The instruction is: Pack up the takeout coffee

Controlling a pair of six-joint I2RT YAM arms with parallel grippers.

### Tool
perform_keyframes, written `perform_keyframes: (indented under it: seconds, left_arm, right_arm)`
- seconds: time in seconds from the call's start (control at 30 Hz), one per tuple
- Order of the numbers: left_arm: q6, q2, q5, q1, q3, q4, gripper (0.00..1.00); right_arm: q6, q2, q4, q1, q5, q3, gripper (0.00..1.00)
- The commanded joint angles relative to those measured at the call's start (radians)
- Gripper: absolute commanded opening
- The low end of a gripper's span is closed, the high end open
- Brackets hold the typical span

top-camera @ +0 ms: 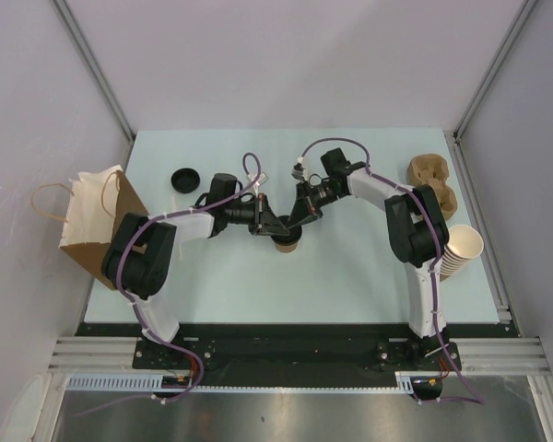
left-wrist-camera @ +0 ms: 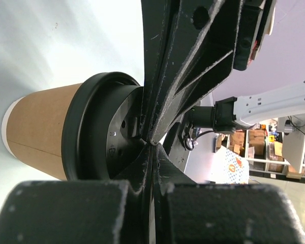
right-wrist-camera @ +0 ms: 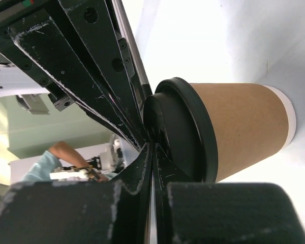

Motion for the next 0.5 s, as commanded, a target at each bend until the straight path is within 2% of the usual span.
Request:
perform_keyframes:
  seconds: [0.0,0.27,0.47]
  left_arm:
    - [0.05,-0.005,-0.163,-0.027,-0.036,-0.049,0.01]
    - [0.004,-0.077,-0.126,-0.033,-0.011,-0.031,0.09]
    - [0.013,-0.132,-0.094,-0.023,0.027,-0.072,0.28]
  right_arm:
    - [-0.117,0.004,-0.062,0.063,0.145,0.025,0.04]
    - [-0.172,-0.033,-0.136,0.057,0.116,0.144,0.09]
    - [-0.179,-0.041,-0.204,0.029,0.076,0.233,0.19]
